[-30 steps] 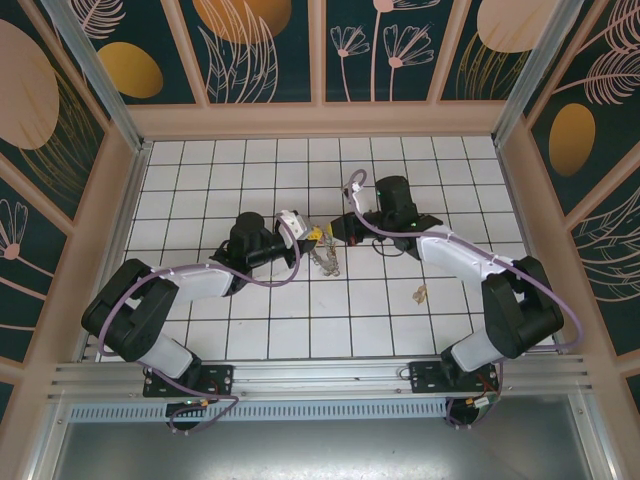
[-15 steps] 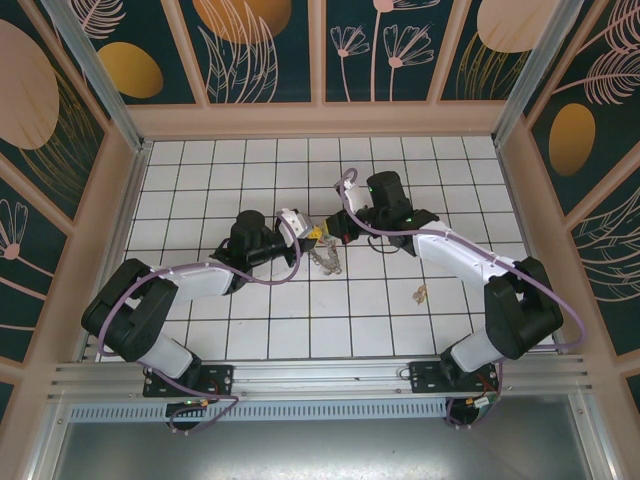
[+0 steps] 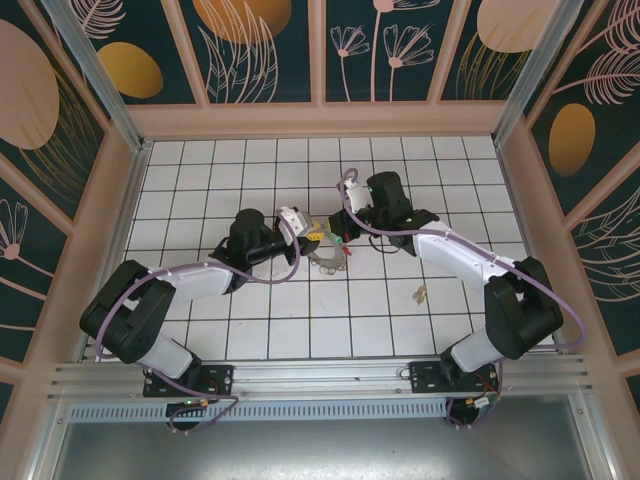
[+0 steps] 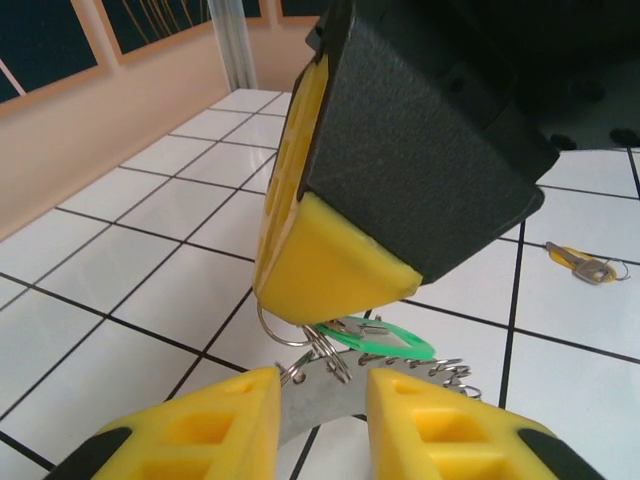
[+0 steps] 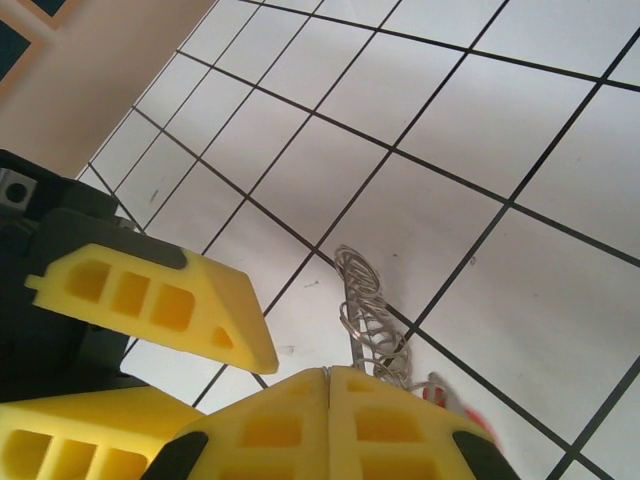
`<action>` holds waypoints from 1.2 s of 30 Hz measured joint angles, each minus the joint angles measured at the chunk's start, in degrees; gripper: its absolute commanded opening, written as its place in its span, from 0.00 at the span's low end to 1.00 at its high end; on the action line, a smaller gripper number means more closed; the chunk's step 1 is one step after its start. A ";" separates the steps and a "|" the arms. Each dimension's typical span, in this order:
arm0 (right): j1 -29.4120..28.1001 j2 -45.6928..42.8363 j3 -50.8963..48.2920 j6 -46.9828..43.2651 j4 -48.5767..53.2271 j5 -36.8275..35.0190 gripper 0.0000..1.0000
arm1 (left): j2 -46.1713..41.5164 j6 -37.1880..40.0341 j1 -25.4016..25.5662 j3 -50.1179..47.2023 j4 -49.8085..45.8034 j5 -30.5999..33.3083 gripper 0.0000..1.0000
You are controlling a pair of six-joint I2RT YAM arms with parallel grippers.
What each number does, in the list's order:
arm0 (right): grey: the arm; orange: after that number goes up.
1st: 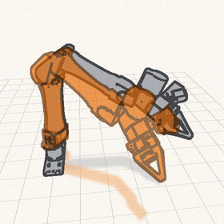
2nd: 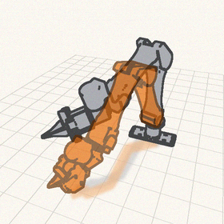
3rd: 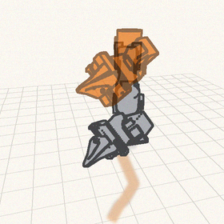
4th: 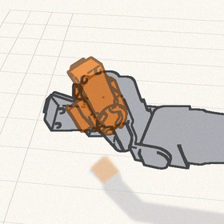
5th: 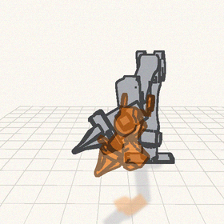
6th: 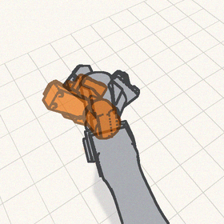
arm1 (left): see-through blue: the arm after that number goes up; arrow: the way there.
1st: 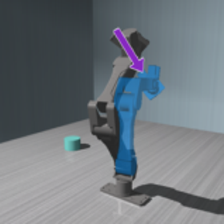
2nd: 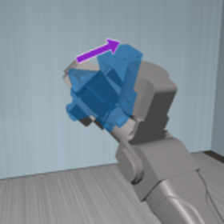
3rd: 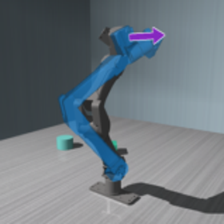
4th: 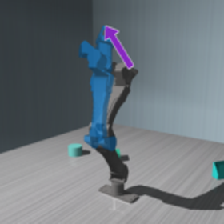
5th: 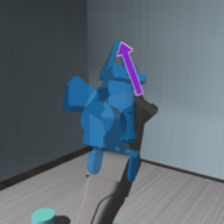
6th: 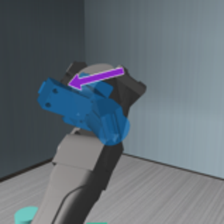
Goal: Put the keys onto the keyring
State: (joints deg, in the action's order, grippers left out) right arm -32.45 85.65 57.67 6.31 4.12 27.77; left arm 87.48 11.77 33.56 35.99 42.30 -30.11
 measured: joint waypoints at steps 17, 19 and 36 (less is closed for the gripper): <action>4.28 -0.52 -5.07 1.81 -0.83 -4.00 0.00 | -4.09 -4.55 -0.02 -4.39 6.16 9.03 0.32; 5.31 -0.52 -6.12 2.19 -0.83 -4.39 0.00 | -4.09 -4.81 -0.02 -4.39 6.34 9.42 0.32; 8.81 1.33 -12.17 6.10 -0.68 -8.44 0.00 | -4.20 -9.42 0.00 -4.90 9.75 16.74 0.32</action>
State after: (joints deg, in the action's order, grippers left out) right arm -23.64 86.98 45.50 12.40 3.44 19.33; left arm 83.29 2.35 33.56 31.09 52.05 -13.37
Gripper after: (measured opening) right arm 0.052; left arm 0.319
